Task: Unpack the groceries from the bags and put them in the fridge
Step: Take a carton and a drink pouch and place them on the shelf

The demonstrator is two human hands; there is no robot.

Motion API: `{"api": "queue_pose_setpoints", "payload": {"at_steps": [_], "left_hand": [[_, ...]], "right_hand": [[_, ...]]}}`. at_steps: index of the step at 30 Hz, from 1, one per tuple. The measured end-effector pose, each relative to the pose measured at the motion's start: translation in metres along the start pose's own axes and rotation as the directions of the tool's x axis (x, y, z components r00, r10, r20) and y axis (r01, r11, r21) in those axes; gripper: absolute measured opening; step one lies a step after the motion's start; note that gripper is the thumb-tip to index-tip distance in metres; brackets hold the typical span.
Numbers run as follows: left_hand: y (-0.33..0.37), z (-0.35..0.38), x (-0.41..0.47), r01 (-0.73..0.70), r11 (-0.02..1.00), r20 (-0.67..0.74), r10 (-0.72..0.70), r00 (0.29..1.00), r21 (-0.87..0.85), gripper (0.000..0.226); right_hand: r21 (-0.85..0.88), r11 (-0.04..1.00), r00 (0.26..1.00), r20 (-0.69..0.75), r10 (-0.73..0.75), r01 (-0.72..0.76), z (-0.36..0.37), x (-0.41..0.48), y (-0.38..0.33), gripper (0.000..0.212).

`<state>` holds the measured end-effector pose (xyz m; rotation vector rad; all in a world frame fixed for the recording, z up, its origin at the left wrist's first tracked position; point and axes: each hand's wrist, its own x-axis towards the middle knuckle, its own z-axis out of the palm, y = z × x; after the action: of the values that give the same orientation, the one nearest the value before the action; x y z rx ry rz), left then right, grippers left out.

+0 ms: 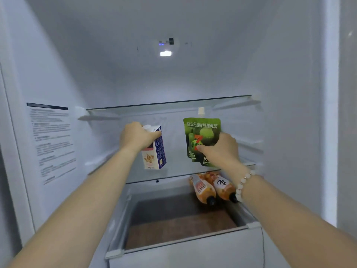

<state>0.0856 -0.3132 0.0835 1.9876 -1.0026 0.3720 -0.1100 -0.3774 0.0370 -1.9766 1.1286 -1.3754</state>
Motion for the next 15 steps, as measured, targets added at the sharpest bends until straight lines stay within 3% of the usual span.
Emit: {"api": "queue_pose_setpoints", "payload": {"at_steps": [4, 15], "left_hand": [[-0.005, 0.022, 0.025, -0.009, 0.996, 0.016, 0.007, 1.000, 0.084, 0.032], [0.006, 0.054, 0.045, -0.036, 0.993, 0.031, 0.033, 0.999, 0.114, 0.037]], "right_hand": [[-0.015, 1.000, 1.000, 0.000, -0.008, 0.008, 0.022, 0.011, 0.005, 0.030], [-0.052, 0.997, 0.998, -0.024, 0.052, -0.053, 0.031, 0.037, 0.019, 0.036]]}}
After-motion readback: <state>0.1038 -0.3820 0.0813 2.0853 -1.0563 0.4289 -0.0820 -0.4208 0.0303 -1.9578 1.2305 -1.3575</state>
